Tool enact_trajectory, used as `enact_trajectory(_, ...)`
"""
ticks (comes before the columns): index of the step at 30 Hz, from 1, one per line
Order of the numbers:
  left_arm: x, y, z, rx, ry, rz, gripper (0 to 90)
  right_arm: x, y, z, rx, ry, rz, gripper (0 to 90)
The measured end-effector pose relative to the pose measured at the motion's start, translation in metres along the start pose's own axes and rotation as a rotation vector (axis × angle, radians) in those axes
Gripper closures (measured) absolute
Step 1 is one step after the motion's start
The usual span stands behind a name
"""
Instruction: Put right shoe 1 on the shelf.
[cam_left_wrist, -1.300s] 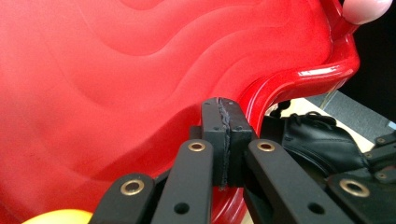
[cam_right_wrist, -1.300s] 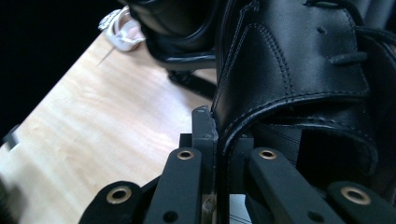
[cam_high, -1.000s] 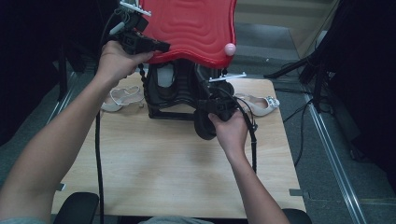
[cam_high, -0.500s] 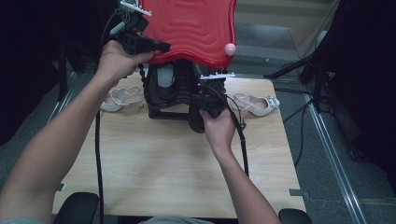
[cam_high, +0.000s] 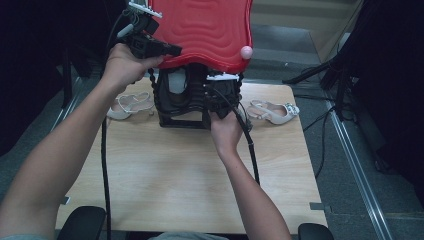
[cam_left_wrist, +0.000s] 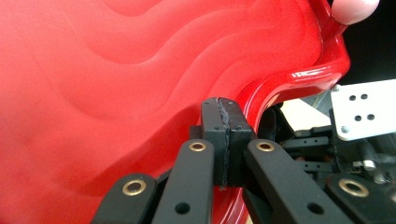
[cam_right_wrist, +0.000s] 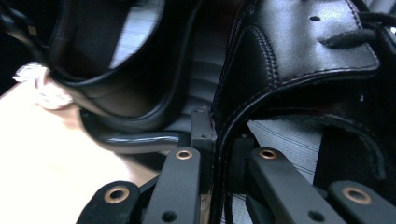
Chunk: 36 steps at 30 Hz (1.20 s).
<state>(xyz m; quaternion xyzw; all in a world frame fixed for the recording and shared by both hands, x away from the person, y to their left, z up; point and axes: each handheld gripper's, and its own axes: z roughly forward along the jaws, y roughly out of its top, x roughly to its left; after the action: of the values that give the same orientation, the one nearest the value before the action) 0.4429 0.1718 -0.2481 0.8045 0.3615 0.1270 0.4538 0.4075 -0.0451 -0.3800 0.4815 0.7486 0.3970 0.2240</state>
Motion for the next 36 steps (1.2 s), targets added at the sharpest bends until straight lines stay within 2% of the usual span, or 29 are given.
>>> enact_trajectory(1, 0.000, 0.000, 0.000, 0.002, 0.000, 0.002, 90.0, -0.001, -0.001, 0.001, -0.008, -0.006, -0.006, 86.3)
enact_trajectory(5, 0.000, 0.000, 0.000, -0.001, 0.003, 0.002, 90.0, -0.003, -0.002, 0.003, -0.013, 0.019, 0.009, 82.9)
enact_trajectory(10, 0.000, -0.002, 0.000, -0.008, 0.004, -0.001, 90.0, -0.006, -0.001, 0.004, -0.012, 0.074, 0.030, 74.5)
enact_trajectory(14, 0.000, -0.002, -0.001, -0.008, 0.005, 0.004, 90.0, -0.002, 0.000, 0.002, -0.013, 0.092, 0.016, 71.3)
enact_trajectory(19, -0.001, -0.002, 0.000, -0.008, 0.007, -0.001, 90.0, -0.001, 0.001, 0.001, 0.000, 0.112, 0.030, 68.1)
enact_trajectory(23, -0.001, -0.002, 0.000, -0.010, 0.008, -0.004, 90.0, -0.003, 0.002, -0.003, 0.032, 0.147, 0.048, 67.1)
enact_trajectory(27, -0.001, -0.002, 0.000, -0.009, 0.009, -0.007, 90.0, -0.004, 0.002, -0.007, 0.040, 0.177, 0.062, 63.8)
enact_trajectory(31, -0.001, -0.002, 0.000, -0.009, 0.009, -0.008, 90.0, -0.001, 0.003, -0.015, 0.040, 0.161, 0.033, 63.4)
enact_trajectory(36, 0.000, -0.001, 0.000, -0.007, 0.009, -0.009, 90.0, -0.001, 0.003, -0.029, 0.039, 0.190, 0.042, 65.6)
